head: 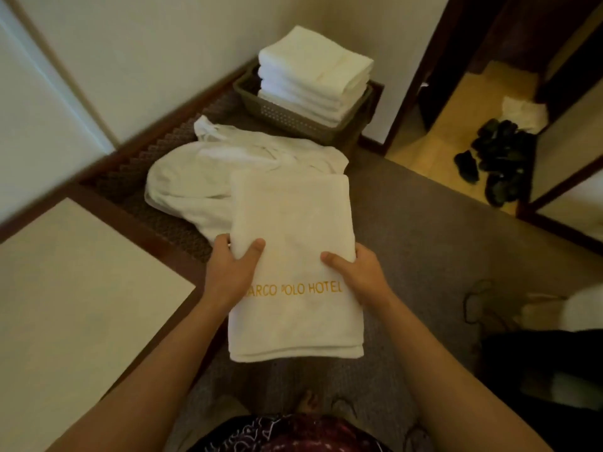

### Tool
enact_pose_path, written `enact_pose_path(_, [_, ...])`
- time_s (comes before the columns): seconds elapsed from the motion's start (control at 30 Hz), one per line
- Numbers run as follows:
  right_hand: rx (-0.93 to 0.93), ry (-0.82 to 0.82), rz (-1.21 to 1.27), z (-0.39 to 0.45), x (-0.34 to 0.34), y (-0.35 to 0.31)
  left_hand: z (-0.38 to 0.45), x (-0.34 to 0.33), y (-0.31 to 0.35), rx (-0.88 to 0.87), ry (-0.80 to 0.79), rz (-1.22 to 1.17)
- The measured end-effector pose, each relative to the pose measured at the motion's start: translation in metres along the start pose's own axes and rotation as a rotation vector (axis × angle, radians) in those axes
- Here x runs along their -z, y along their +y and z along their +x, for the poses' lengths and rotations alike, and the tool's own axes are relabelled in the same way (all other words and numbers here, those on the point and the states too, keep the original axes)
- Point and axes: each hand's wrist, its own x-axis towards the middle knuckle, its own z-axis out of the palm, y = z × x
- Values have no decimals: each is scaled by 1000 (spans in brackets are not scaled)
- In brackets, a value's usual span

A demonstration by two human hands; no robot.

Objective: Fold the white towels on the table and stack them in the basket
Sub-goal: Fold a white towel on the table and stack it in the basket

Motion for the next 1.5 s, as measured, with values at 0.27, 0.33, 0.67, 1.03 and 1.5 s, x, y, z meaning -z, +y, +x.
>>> enact_pose_path(0.27, [3, 259, 105, 26, 125, -6, 19, -132, 78, -106, -205, 35])
enact_pose_path(0.33, [2, 290, 129, 35, 148, -9, 27, -159, 94, -127, -243, 61])
enact_pose_path(0.67, [-46, 432, 228, 132, 242, -22, 102, -297, 155, -160, -397, 91])
enact_pose_path(1.03, [-54, 419, 216, 298, 313, -99, 243, -407, 249, -165, -399, 115])
enact_pose_path(1.5, [17, 188, 123, 483, 379, -189, 357, -482, 329, -91, -200, -5])
